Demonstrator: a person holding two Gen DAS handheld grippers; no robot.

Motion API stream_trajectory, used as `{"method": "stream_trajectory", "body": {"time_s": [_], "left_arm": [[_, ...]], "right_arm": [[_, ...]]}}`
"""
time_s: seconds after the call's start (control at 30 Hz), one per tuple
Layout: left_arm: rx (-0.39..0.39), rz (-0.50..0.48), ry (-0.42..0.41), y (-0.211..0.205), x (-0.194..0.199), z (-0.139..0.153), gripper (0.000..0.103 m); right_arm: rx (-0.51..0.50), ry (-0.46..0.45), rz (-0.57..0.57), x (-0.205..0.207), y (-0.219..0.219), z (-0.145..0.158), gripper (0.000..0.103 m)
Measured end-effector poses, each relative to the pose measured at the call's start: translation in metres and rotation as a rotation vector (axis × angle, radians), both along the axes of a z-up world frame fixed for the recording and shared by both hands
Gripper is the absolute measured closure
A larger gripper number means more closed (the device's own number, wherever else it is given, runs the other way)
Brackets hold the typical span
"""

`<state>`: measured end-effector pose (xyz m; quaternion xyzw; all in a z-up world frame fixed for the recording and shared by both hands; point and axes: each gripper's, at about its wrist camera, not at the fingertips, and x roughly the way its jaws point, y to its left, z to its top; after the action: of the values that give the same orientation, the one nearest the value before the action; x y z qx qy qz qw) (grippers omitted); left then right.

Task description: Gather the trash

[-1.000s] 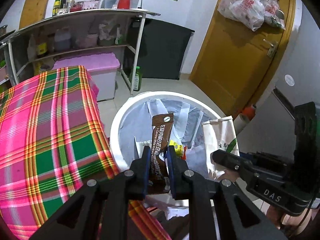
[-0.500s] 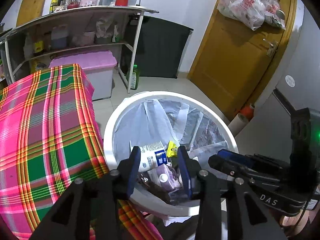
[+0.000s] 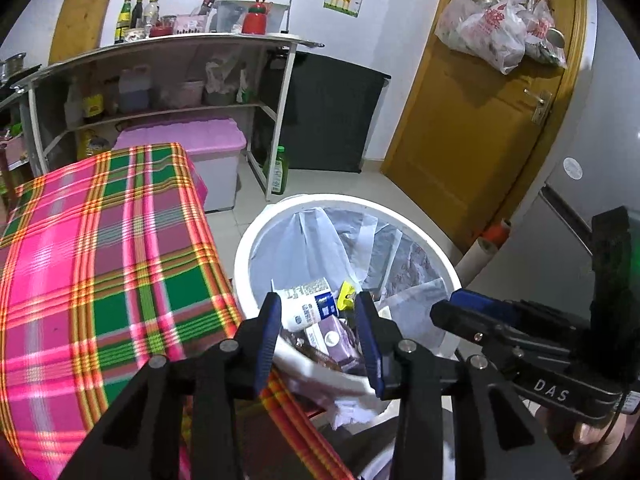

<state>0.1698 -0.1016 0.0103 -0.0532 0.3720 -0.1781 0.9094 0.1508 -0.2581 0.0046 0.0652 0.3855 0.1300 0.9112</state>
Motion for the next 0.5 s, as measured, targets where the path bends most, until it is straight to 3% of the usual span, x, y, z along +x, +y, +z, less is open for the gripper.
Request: {"method": "stream_trajectory", "body": {"time_s": [0.5], "left_arm": [[0.058,0.140,-0.072,0.029,-0.062,0.012,0.061]], "right_arm": [[-0.047,-0.092,0.065,-0.057,0.035,0.020,0.067]]}}
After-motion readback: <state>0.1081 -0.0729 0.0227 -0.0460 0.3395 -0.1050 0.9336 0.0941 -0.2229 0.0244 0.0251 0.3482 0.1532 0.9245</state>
